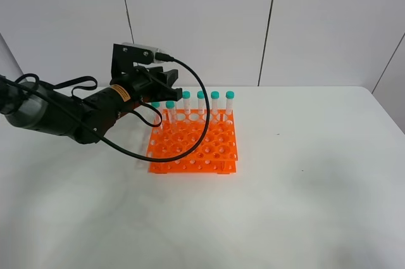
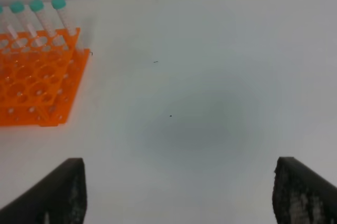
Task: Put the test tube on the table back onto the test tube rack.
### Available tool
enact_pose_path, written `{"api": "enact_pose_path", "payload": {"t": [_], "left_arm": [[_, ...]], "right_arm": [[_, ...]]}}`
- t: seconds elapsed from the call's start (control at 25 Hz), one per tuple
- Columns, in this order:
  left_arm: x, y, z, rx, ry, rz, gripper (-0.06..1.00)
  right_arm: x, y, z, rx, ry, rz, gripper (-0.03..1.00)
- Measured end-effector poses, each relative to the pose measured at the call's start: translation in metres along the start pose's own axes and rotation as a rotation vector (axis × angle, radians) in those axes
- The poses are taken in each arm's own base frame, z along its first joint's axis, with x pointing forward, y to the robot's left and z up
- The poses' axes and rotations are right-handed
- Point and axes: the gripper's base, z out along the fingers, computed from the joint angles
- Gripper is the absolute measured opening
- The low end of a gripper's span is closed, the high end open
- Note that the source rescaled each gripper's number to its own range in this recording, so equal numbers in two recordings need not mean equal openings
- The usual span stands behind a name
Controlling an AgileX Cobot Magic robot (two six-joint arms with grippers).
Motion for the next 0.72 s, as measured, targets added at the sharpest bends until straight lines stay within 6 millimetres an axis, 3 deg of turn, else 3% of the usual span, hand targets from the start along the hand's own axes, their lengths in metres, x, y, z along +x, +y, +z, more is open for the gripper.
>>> {"api": "enact_pose_path", "payload": {"t": [0.4,0.72], "left_arm": [[-0.044,0.006,-0.022,-0.039,0.069,0.022,0.24],[-0.068,0.045,-0.055,-0.178,0.248,0.008,0.24]], "right_arm": [[0.0,0.0,0.0,0.0,0.0,0.0,0.91],[0.0,0.0,0.0,0.0,0.0,0.0,0.91]]}}
